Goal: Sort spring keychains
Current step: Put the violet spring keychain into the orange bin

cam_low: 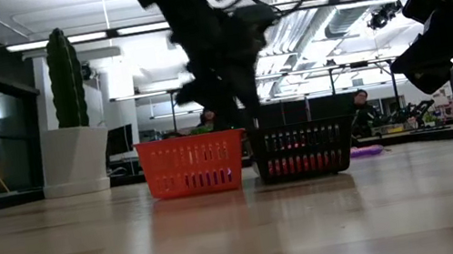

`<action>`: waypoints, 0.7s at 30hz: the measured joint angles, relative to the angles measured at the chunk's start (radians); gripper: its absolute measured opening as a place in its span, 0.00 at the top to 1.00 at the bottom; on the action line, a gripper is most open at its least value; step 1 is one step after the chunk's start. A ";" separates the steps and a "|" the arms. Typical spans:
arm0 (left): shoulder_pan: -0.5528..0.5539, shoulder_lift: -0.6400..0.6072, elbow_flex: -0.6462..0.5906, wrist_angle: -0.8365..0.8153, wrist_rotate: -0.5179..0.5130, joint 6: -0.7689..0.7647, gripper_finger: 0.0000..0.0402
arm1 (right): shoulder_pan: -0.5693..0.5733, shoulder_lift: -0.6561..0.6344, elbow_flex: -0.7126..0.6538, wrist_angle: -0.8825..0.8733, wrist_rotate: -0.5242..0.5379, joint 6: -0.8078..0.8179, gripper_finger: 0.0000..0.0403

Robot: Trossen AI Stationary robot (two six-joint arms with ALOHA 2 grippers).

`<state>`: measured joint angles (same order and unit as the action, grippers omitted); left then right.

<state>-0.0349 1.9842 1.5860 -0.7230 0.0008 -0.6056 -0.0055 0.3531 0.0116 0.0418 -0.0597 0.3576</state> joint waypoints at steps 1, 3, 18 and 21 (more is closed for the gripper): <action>-0.008 -0.011 0.000 -0.026 -0.015 0.001 0.58 | 0.000 0.000 0.000 0.000 0.000 0.000 0.97; -0.029 -0.043 -0.001 -0.102 -0.073 0.002 0.58 | 0.000 0.000 0.000 0.000 0.000 0.000 0.97; -0.222 -0.473 -0.462 -0.241 -0.123 -0.481 0.58 | 0.000 0.000 0.000 0.000 0.000 0.000 0.97; -0.308 -0.526 -0.548 -0.238 -0.040 -0.592 0.58 | 0.000 0.000 0.000 0.000 0.000 0.000 0.97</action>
<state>-0.3432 1.4583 1.0375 -0.9611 -0.0387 -1.1979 -0.0059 0.3532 0.0116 0.0418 -0.0597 0.3576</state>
